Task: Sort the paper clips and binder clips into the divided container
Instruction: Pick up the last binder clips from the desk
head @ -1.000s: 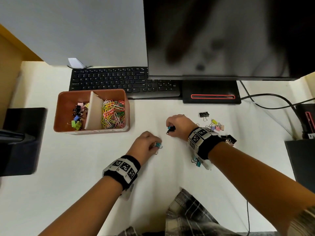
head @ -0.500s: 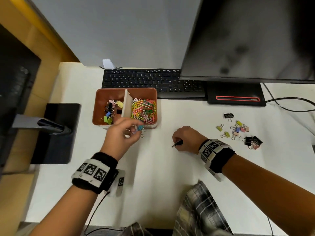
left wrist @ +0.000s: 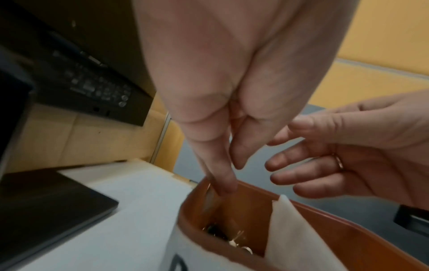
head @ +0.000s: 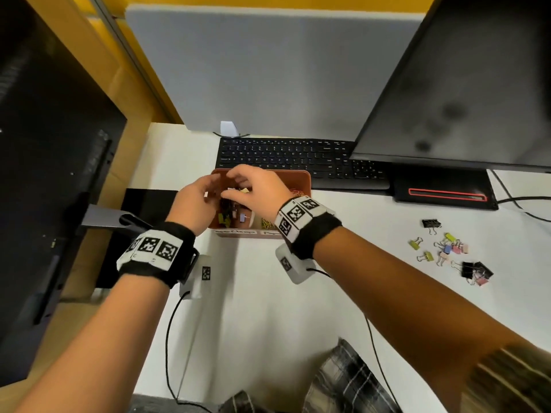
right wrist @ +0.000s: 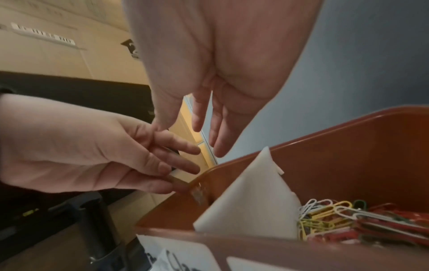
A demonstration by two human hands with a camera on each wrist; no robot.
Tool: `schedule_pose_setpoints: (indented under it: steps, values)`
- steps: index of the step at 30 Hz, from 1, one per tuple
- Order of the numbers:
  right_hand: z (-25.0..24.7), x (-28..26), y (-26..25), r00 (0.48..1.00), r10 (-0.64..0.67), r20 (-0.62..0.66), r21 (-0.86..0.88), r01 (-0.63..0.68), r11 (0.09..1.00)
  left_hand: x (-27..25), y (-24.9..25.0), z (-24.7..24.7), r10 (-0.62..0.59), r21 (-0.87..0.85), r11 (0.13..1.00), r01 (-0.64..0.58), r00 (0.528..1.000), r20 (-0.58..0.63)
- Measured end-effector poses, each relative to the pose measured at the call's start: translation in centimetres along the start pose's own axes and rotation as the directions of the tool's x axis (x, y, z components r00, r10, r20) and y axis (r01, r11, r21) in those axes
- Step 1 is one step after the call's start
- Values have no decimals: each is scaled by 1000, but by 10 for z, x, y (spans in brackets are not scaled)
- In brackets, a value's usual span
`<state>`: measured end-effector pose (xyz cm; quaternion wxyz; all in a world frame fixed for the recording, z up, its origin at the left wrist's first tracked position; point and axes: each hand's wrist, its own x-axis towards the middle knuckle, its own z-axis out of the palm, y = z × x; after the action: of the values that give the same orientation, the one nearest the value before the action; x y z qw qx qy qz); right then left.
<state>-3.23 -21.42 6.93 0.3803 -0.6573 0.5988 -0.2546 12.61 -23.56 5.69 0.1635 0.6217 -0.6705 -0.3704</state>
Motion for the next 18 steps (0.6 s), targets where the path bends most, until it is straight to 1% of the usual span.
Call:
schedule_pose_setpoints:
  steps: [2,4,6,8,9,11,14,16,18]
  values:
    - [-11,-17,12,999,-31,-31,-9,31,999,-9,10,0,63,9,998,-63,998,-3]
    - [-30,-44,32,998,-43,-53,-31,42,999,-20,24,8,127,-31,991,-127,992,-3]
    - [-52,-77,60,996,-9,-90,-47,5,999,-32,39,22,190,-91,978,-187,982,21]
    - [-78,-116,96,986,53,-156,-86,-67,994,-43,58,47,258,-132,960,-246,962,85]
    - [-92,-139,117,979,94,-183,-115,-117,986,-48,68,64,297,-143,950,-278,946,131]
    - [-118,-180,154,961,198,-195,-191,-235,953,-57,86,97,364,-170,928,-331,903,228]
    - [-153,-245,201,901,407,-152,-273,-434,859,-72,112,160,414,-155,910,-384,827,381]
    - [-162,-278,224,867,492,-83,-306,-492,815,-83,124,199,413,-112,905,-411,783,465]
    - [-162,-303,242,849,528,8,-301,-501,811,-95,135,238,410,-74,893,-444,734,542]
